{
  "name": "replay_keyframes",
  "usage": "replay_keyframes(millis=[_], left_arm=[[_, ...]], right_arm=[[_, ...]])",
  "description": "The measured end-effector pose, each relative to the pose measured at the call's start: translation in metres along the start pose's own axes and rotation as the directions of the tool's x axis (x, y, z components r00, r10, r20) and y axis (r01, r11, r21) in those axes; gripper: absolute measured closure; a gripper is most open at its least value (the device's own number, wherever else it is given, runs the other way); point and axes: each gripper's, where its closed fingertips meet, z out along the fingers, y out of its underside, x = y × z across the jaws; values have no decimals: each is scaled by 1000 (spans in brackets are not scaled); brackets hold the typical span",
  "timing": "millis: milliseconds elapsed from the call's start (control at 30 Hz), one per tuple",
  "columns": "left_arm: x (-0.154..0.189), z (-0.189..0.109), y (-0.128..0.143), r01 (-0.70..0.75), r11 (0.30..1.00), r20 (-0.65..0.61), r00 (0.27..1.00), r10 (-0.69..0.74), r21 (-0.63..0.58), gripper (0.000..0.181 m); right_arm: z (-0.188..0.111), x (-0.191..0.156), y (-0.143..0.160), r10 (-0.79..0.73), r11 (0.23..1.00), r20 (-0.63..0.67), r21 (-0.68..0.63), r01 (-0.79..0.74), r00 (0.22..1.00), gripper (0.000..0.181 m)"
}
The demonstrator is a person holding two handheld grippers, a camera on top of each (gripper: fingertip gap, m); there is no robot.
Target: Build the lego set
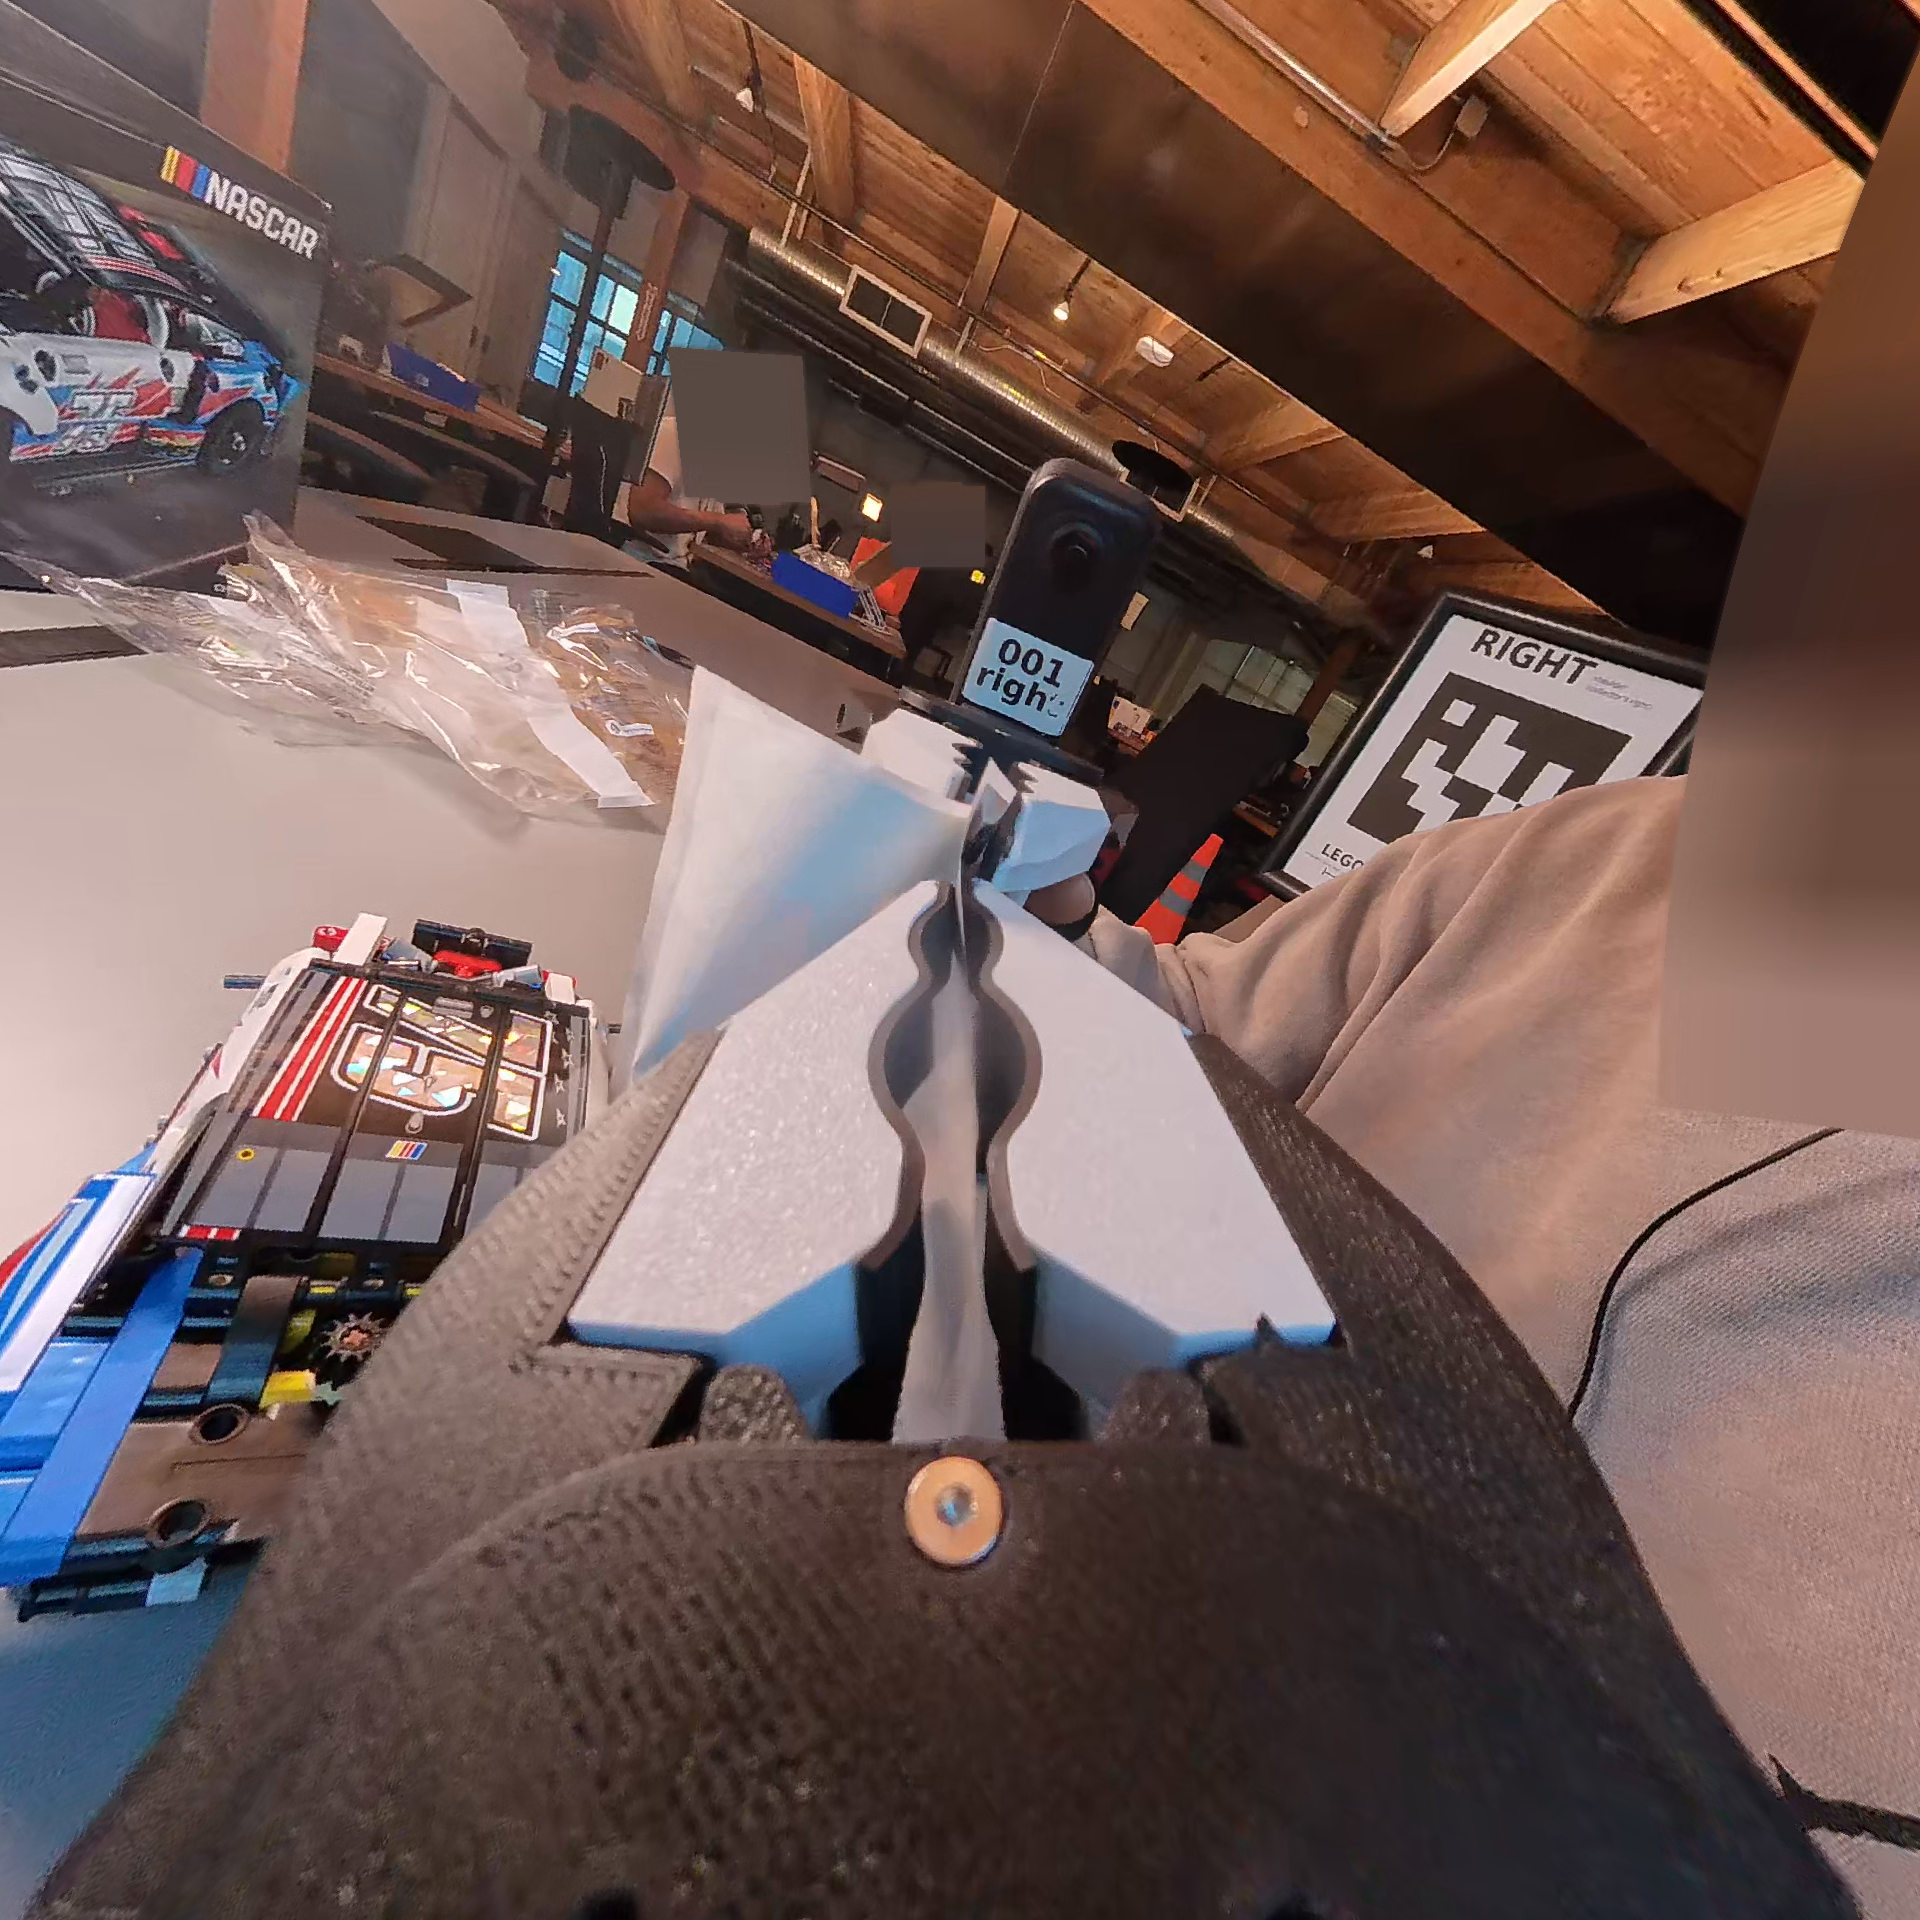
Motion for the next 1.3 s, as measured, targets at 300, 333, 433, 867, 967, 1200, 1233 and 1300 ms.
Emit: replay_keyframes(millis=[300,333,433,867,967,1200,1233,1300], left_arm=[[0,1,2,12,1000,11,1000,-12,1,181],[-1,1,3,15,1000,17,1000,-15,1,181],[-2,1,3,16,1000,29,999,-16,7,181],[-17,-3,-2,-49,999,161,986,45,17,181],[-19,-5,-4,-73,997,186,980,69,16,181],[-15,-2,-2,-107,994,183,977,106,-6,181],[-14,-2,-2,-112,994,182,977,112,-11,181],[-13,-1,-1,-117,993,178,977,118,-16,181]], right_arm=[[0,-5,3,-62,998,12,-6,62,998,173],[0,-4,4,-93,996,0,-17,93,996,174],[-4,-1,3,-140,990,-30,-23,139,990,180],[-9,16,5,-206,976,-169,-105,191,964,174],[-9,15,2,-183,981,-177,-90,169,967,175],[-5,15,5,-141,988,-178,-84,127,974,171],[-5,14,5,-128,990,-167,-81,116,978,170],[-4,12,5,-113,992,-155,-73,103,981,170]])
